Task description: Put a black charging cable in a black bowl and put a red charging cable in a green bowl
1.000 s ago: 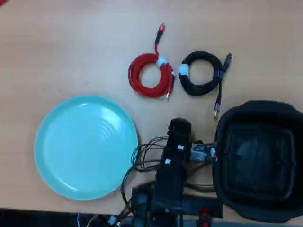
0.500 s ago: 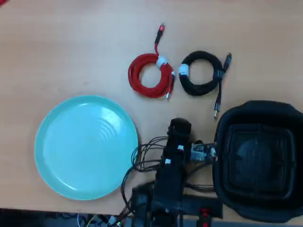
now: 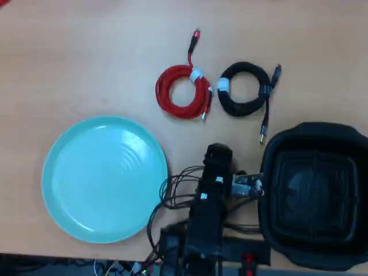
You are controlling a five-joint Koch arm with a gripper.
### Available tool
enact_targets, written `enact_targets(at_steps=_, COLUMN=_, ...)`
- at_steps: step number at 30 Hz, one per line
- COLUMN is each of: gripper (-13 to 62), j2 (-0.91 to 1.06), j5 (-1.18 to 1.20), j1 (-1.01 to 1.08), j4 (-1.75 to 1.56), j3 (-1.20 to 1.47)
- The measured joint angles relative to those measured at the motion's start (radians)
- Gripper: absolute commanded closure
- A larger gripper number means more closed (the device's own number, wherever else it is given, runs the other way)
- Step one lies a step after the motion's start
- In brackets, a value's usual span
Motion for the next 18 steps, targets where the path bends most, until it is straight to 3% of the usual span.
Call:
enact_targets(at_steps=12, gripper=55.8, j2=-0.002, j5=0.000, j1=-0.005, j4=-0.021, j3=0.003)
enact_targets(at_steps=18, gripper=55.8, j2=0.000, j5=0.008, j1=-0.170, j4=-0.141, j3=0.005)
